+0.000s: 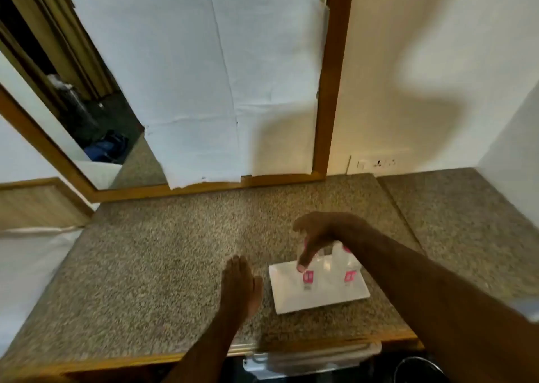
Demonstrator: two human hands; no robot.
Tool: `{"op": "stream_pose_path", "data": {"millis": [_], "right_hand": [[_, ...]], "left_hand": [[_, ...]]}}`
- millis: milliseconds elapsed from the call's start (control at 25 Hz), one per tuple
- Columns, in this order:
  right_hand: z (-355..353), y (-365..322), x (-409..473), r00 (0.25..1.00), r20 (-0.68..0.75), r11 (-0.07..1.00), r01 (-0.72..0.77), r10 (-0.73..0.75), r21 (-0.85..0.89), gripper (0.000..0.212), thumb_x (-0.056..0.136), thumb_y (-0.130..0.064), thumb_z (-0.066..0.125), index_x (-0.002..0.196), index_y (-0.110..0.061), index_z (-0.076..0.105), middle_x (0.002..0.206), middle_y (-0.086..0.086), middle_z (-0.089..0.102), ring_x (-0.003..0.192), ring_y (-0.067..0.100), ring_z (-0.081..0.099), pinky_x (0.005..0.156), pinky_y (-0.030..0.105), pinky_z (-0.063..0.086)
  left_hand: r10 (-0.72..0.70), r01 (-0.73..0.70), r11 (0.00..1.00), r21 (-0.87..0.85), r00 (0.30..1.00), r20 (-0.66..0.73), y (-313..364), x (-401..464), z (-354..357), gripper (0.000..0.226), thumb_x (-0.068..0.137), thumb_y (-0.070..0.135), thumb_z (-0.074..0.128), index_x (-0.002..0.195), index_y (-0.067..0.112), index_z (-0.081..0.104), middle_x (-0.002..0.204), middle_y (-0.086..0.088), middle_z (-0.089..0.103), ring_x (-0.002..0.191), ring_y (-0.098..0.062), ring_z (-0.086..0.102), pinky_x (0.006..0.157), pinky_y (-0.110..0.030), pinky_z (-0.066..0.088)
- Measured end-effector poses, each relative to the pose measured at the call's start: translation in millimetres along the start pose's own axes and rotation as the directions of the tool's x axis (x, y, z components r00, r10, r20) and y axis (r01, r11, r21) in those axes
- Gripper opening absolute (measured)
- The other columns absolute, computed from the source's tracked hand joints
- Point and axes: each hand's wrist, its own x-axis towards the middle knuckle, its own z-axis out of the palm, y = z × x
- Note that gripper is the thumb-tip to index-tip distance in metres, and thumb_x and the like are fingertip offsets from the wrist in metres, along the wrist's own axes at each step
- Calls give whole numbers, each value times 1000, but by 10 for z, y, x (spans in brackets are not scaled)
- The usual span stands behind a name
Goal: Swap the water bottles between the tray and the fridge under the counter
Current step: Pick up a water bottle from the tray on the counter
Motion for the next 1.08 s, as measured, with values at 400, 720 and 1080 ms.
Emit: {"op": "stream_pose_path", "data": {"millis": [400, 720, 1080], "right_hand": [[63, -233, -237, 997, -41, 975, 59, -70, -214, 75, 64, -22, 87, 129, -13, 50, 126, 11, 56, 111, 30, 53, 88, 41, 48], [352, -149, -915, 981, -39, 955, 175, -190, -237, 69, 64, -28, 88, 123, -10, 57, 114, 12, 64, 97, 29, 65, 83, 42, 57], [1517, 1179, -1562, 1000, 12, 987, -5, 7, -158, 57, 61, -14, 84, 112, -8, 60, 111, 13, 63, 96, 29, 60, 65, 33, 43]], "left_hand": [[116, -123, 982, 141, 992, 54, -203, -576, 568, 70, 86, 46, 36, 131, -6, 46, 136, -32, 50, 127, -49, 46, 100, -61, 42], [7, -24, 985, 170, 995, 96, 318, -1203, 704, 84, 85, 56, 27, 138, -10, 34, 145, -35, 37, 135, -50, 34, 109, -59, 34], [366, -419, 865, 277, 904, 223, 1581, -1652, 1002, 66, 88, 43, 50, 134, -4, 44, 137, -28, 50, 128, -42, 47, 109, -52, 39]]}}
